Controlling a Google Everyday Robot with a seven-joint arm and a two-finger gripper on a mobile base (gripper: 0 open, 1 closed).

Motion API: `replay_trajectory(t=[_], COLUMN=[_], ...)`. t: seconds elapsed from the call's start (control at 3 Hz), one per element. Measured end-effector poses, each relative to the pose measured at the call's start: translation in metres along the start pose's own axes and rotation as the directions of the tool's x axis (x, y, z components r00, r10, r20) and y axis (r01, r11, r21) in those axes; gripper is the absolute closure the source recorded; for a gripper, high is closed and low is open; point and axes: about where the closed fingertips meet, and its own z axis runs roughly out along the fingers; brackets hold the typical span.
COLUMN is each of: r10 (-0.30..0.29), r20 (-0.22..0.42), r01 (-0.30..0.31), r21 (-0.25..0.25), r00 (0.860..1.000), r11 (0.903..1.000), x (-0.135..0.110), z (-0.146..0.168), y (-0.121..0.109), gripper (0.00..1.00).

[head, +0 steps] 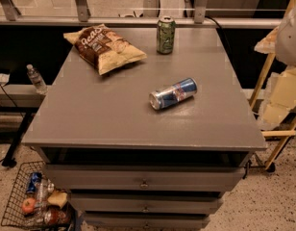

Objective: Place redbull can upright

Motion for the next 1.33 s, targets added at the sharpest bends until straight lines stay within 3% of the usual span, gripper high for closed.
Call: replay_trajectory(t=[0.33,0.67,1.0,1.33], r10=[-0.001,-0.09,-0.195,-0.265], r20=[0.0,-0.001,0.002,-0.01], r01=[0.001,0.09,0.195,0.262], r21=[0.0,-0.025,-0.068,-0.111], r00=[1.0,0.996,0.981,0.964], r11=[1.0,0.9956,0.9785,0.9586], x=[0.0,-0.023,-0.056,-0.081], z=[0.0,0.013,0.038,0.066], y=[0.0,-0.019,-0.045,-0.063], gripper=[0.0,0.0,0.0,0.0])
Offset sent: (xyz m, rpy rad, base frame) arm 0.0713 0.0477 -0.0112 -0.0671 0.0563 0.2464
